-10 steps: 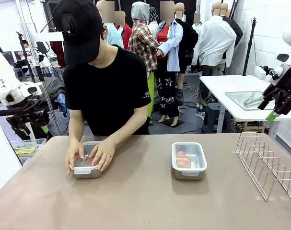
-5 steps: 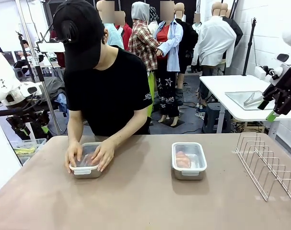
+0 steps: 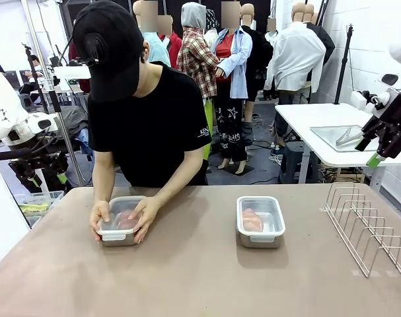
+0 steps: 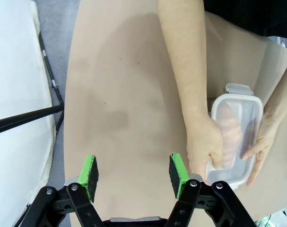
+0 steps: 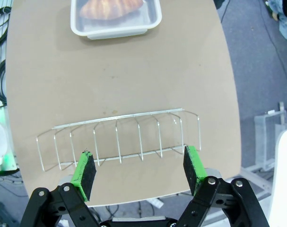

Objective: Place the bread in airtight containers.
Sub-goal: Release when the human grabs the Airtight Container lid.

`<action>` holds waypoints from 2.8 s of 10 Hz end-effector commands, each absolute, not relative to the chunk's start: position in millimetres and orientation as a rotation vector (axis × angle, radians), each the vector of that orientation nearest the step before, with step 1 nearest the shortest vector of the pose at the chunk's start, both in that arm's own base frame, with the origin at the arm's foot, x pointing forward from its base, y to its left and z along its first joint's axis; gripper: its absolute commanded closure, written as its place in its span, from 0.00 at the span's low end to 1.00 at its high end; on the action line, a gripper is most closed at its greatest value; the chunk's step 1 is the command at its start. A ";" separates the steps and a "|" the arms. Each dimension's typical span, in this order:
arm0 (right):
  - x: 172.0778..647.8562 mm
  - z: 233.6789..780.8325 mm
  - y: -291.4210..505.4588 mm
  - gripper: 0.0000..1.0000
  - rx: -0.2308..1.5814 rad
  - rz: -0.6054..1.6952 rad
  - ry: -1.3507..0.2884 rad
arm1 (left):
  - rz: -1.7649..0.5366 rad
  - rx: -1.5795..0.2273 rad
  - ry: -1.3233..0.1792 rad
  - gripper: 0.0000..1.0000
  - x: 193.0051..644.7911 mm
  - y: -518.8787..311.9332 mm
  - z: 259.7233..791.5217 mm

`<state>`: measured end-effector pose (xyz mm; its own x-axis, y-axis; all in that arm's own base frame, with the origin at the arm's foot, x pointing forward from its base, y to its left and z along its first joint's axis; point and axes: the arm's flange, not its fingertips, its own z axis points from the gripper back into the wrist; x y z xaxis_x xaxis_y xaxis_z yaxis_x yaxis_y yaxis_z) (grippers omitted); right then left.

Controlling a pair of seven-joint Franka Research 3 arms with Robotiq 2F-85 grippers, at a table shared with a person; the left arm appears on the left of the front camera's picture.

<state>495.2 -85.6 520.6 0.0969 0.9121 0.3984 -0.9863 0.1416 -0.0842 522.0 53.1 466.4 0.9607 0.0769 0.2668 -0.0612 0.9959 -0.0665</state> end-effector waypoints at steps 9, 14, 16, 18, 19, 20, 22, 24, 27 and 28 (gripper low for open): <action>497.0 522.2 -82.0 0.08 0.205 1.410 -0.383 | 0.062 -0.045 -0.274 0.22 521.5 54.3 468.1; 497.0 522.2 -82.0 0.08 0.205 1.410 -0.383 | 0.062 -0.045 -0.274 0.22 521.5 54.3 468.1; 497.0 522.2 -82.0 0.08 0.205 1.410 -0.383 | 0.062 -0.045 -0.274 0.22 521.5 54.3 468.1; 497.0 522.2 -82.0 0.08 0.205 1.410 -0.383 | 0.062 -0.045 -0.274 0.22 521.5 54.3 468.1; 497.0 522.2 -82.0 0.08 0.205 1.410 -0.383 | 0.062 -0.045 -0.274 0.22 521.5 54.3 468.1; 497.0 522.2 -82.0 0.08 0.205 1.410 -0.383 | 0.062 -0.045 -0.274 0.22 521.5 54.3 468.1; 497.0 522.2 -82.0 0.08 0.205 1.410 -0.383 | 0.062 -0.045 -0.274 0.22 521.5 54.3 468.1; 497.0 522.2 -82.0 0.08 0.205 1.410 -0.383 | 0.062 -0.045 -0.274 0.22 521.5 54.3 468.1; 497.0 522.2 -82.0 0.08 0.205 1.410 -0.383 | 0.062 -0.045 -0.274 0.22 521.5 54.3 468.1; 497.0 522.2 -82.0 0.08 0.205 1.410 -0.383 | 0.062 -0.045 -0.274 0.22 521.5 54.3 468.1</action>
<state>495.2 -85.6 520.6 0.0970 0.9121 0.3984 -0.9863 0.1417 -0.0842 522.0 53.1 466.4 0.9607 0.0769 0.2668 -0.0612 0.9959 -0.0665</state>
